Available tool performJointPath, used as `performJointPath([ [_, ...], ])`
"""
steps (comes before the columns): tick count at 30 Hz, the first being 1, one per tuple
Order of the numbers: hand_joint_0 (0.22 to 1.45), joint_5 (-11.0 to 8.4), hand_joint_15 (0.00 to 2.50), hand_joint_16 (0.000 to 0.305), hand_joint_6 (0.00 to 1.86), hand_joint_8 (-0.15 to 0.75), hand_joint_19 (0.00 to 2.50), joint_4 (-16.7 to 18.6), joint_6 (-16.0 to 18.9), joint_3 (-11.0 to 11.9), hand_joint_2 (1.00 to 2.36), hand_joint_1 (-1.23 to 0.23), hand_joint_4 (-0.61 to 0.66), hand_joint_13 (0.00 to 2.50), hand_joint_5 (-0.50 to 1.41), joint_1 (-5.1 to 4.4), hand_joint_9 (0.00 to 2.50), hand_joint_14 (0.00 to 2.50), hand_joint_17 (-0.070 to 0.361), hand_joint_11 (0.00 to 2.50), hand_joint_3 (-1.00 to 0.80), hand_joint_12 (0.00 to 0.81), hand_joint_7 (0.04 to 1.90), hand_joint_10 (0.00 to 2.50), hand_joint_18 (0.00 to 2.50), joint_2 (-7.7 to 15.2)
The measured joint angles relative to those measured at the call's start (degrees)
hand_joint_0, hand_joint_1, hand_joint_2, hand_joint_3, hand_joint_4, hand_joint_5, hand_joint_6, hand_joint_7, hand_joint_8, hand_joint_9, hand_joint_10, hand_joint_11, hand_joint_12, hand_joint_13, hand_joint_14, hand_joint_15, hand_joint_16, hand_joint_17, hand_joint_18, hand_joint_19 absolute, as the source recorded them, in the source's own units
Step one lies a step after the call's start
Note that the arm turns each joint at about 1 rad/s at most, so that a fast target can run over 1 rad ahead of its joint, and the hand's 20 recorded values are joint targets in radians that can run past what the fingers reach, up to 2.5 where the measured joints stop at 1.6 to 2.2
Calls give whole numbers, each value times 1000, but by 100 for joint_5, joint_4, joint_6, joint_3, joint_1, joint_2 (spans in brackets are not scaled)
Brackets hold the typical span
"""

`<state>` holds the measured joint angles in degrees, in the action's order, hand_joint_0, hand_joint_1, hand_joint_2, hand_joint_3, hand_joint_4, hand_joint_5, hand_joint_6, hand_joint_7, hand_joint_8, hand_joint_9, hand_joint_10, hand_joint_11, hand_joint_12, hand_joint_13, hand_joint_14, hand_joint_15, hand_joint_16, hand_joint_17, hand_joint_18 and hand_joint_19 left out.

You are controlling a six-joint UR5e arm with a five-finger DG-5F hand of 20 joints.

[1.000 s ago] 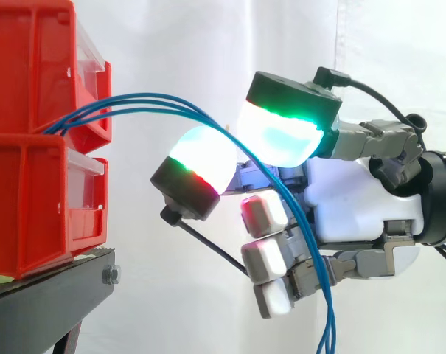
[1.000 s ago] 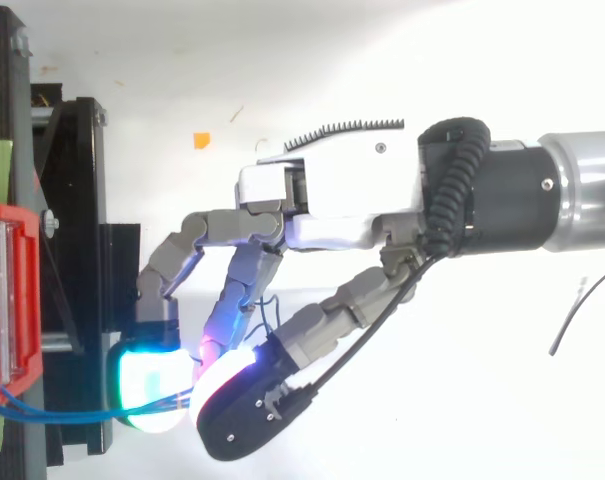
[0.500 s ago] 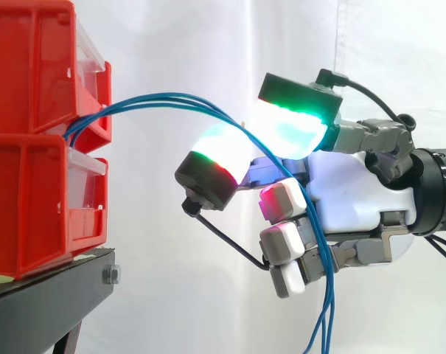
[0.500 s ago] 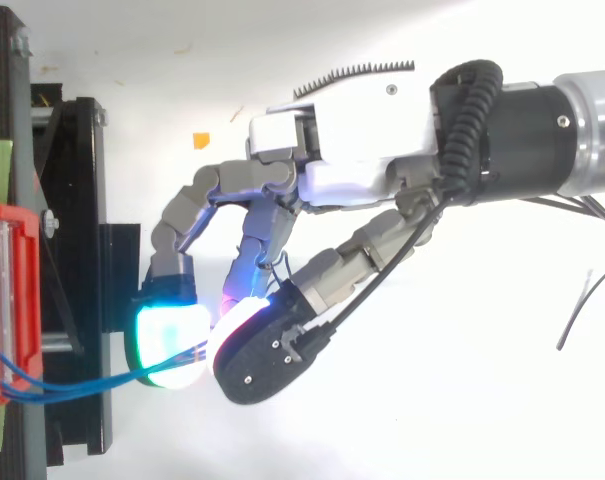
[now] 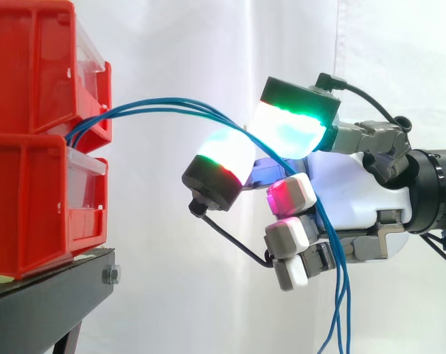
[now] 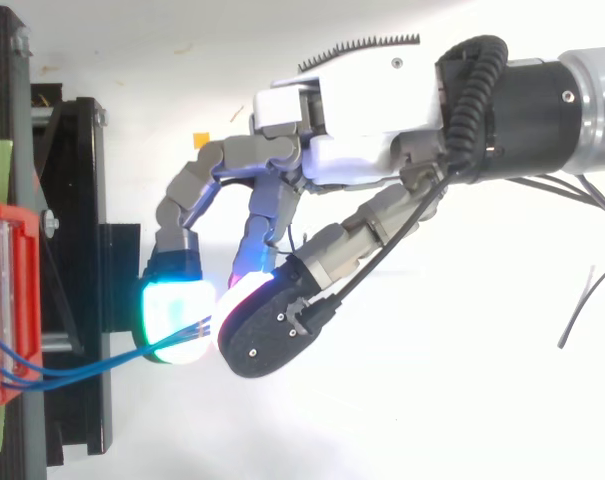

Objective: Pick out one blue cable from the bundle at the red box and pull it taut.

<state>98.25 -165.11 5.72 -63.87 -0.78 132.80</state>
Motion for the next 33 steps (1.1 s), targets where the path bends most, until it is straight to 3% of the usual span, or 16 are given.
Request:
performJointPath([
  [5, 552, 54, 528, 57, 919, 322, 567, 1, -1, 2, 1009, -657, 99, 1071, -72, 26, 1285, 18, 128, 555, -125, 409, 859, 17, 902, 0],
  [12, 563, 85, 537, 58, 914, 329, 529, 2, -1, 2, 1007, -791, 34, 1147, -52, 42, 1377, 20, 130, 579, 18, 409, 919, 18, 1010, -1],
  [26, 641, 89, 598, 41, 930, 273, 620, 8, -1, 1, 1025, -907, -53, 1122, -72, 51, 1341, 25, 93, 669, -69, 339, 1031, 25, 931, -1],
  [30, 694, 89, 616, 39, 937, 269, 634, 6, -1, 0, 1026, -946, -121, 1135, -73, 51, 1348, 25, 88, 689, -106, 331, 1120, 24, 949, 0],
  [33, 740, 89, 631, 39, 952, 263, 650, 5, -1, 0, 1025, -961, -181, 1146, -77, 51, 1355, 26, 88, 707, -147, 329, 1084, 24, 966, 0],
])
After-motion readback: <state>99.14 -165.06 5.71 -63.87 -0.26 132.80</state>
